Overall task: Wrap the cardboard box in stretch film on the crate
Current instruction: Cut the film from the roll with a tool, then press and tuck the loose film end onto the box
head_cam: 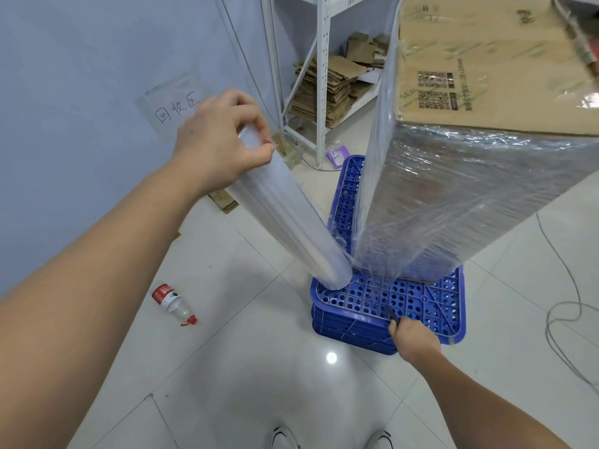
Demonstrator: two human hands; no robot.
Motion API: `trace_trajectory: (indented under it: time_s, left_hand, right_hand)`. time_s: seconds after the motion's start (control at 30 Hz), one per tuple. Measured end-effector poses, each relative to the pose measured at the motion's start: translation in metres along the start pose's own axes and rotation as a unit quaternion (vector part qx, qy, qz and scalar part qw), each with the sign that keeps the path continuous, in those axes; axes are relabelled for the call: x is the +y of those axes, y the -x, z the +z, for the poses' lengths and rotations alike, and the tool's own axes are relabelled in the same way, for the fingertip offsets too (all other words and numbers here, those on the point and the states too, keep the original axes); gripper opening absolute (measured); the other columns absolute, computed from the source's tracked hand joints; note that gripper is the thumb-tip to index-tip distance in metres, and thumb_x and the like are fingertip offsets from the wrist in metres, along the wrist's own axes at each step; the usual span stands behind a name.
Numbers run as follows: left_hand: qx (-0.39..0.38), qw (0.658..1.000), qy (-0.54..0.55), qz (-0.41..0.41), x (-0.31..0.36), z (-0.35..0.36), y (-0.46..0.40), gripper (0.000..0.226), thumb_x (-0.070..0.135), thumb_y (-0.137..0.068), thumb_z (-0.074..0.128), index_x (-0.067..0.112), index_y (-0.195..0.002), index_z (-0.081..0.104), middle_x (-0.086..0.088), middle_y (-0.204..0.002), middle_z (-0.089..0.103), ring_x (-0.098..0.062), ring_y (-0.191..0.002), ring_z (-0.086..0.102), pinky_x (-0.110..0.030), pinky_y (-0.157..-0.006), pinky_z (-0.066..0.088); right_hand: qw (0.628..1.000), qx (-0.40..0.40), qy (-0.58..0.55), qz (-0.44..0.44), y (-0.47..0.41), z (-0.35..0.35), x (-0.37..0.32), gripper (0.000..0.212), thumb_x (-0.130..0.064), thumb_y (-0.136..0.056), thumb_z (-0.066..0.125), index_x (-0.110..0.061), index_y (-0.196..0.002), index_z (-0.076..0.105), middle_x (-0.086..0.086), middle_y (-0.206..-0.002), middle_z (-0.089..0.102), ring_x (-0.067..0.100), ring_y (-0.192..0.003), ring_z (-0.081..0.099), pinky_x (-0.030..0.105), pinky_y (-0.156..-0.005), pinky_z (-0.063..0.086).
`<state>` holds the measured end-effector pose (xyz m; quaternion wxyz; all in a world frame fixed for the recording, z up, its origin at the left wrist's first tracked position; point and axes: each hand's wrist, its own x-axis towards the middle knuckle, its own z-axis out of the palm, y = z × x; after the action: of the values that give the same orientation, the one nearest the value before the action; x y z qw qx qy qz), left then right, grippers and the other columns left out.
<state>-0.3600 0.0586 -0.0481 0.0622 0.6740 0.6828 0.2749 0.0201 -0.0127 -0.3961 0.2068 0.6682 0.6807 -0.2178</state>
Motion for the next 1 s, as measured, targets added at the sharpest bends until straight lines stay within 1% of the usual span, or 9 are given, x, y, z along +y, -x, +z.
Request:
trace_trajectory:
  time_s: [0.07, 0.13, 0.23, 0.33, 0.5, 0.63, 0.77, 0.83, 1.0]
  left_hand:
    - [-0.005, 1.0, -0.005, 0.012, 0.009, 0.002, -0.002, 0.012, 0.048, -0.078, 0.07, 0.038, -0.082, 0.066, 0.015, -0.113, 0.058, -0.014, -0.106, 0.052, -0.041, -0.085, 0.044]
    - [-0.01, 1.0, -0.016, 0.017, 0.019, 0.004, -0.004, 0.009, 0.042, -0.082, 0.074, 0.037, -0.083, 0.067, 0.015, -0.115, 0.058, -0.014, -0.106, 0.05, -0.038, -0.084, 0.041]
    - [-0.015, 0.999, -0.033, 0.021, 0.032, 0.007, -0.008, 0.009, 0.04, -0.083, 0.075, 0.037, -0.083, 0.066, 0.016, -0.116, 0.057, -0.014, -0.111, 0.05, -0.038, -0.083, 0.04]
    - [-0.023, 0.999, -0.042, 0.016, 0.043, 0.009, -0.009, 0.013, 0.041, -0.083, 0.074, 0.042, -0.078, 0.062, 0.017, -0.116, 0.057, -0.015, -0.11, 0.051, -0.04, -0.084, 0.041]
    - [-0.026, 0.998, -0.06, 0.016, 0.06, 0.016, -0.012, 0.01, 0.042, -0.083, 0.074, 0.042, -0.079, 0.064, 0.018, -0.115, 0.056, -0.016, -0.113, 0.052, -0.042, -0.085, 0.044]
    - [-0.023, 0.996, -0.087, 0.012, 0.072, 0.023, -0.016, 0.008, 0.04, -0.084, 0.074, 0.037, -0.083, 0.066, 0.017, -0.119, 0.057, -0.017, -0.117, 0.049, -0.043, -0.088, 0.043]
    - [-0.022, 0.995, -0.09, 0.02, 0.084, 0.028, -0.018, 0.009, 0.04, -0.083, 0.074, 0.039, -0.081, 0.065, 0.017, -0.118, 0.057, -0.016, -0.116, 0.05, -0.045, -0.089, 0.046]
    - [-0.02, 0.995, -0.094, 0.027, 0.088, 0.031, -0.017, 0.009, 0.04, -0.082, 0.074, 0.039, -0.082, 0.065, 0.017, -0.118, 0.058, -0.016, -0.117, 0.051, -0.045, -0.088, 0.046]
    - [-0.006, 0.994, -0.1, 0.049, 0.1, 0.037, -0.01, 0.009, 0.046, -0.077, 0.069, 0.039, -0.082, 0.065, 0.017, -0.117, 0.059, -0.015, -0.114, 0.051, -0.044, -0.088, 0.045]
  right_hand:
    - [0.999, -0.038, 0.022, -0.02, -0.003, -0.006, 0.003, 0.014, -0.021, -0.101, 0.043, -0.013, -0.11, 0.05, 0.008, -0.111, 0.061, 0.028, -0.101, 0.063, 0.036, -0.078, 0.051]
    - [0.998, -0.054, 0.019, -0.012, -0.009, -0.008, 0.009, 0.009, -0.015, -0.099, 0.046, -0.013, -0.108, 0.047, 0.008, -0.11, 0.061, 0.027, -0.099, 0.063, 0.037, -0.078, 0.052]
    - [0.999, -0.039, -0.003, -0.002, -0.018, -0.01, 0.019, 0.033, -0.017, -0.099, 0.045, -0.005, -0.128, 0.038, 0.01, -0.104, 0.062, 0.029, -0.094, 0.064, 0.037, -0.069, 0.048]
    - [0.998, -0.046, 0.045, -0.011, -0.026, -0.017, 0.026, 0.06, -0.01, -0.095, 0.048, -0.004, -0.146, 0.018, 0.012, -0.115, 0.061, 0.03, -0.101, 0.063, 0.039, -0.073, 0.048]
    - [0.999, -0.021, -0.021, -0.027, -0.048, -0.019, 0.042, 0.032, -0.026, -0.105, 0.036, -0.014, -0.134, 0.035, 0.013, -0.128, 0.05, 0.032, -0.099, 0.06, 0.042, -0.073, 0.049]
    - [0.996, 0.03, -0.079, -0.023, -0.06, -0.01, 0.054, 0.025, -0.03, -0.105, 0.036, -0.014, -0.122, 0.045, 0.011, -0.116, 0.043, 0.028, -0.083, 0.053, 0.041, -0.073, 0.05]
    - [0.995, 0.045, -0.093, -0.012, -0.066, -0.002, 0.059, 0.022, -0.022, -0.1, 0.048, -0.017, -0.12, 0.044, 0.01, -0.115, 0.047, 0.03, -0.094, 0.054, 0.039, -0.072, 0.047]
    - [0.993, 0.059, -0.106, 0.006, -0.068, 0.0, 0.061, 0.015, -0.017, -0.097, 0.05, -0.016, -0.109, 0.042, 0.011, -0.111, 0.055, 0.031, -0.097, 0.053, 0.041, -0.074, 0.048]
    - [0.998, 0.049, -0.041, 0.017, -0.072, 0.003, 0.063, 0.036, -0.02, -0.093, 0.057, -0.019, -0.124, 0.038, 0.009, -0.124, 0.047, 0.03, -0.115, 0.046, 0.042, -0.087, 0.045]
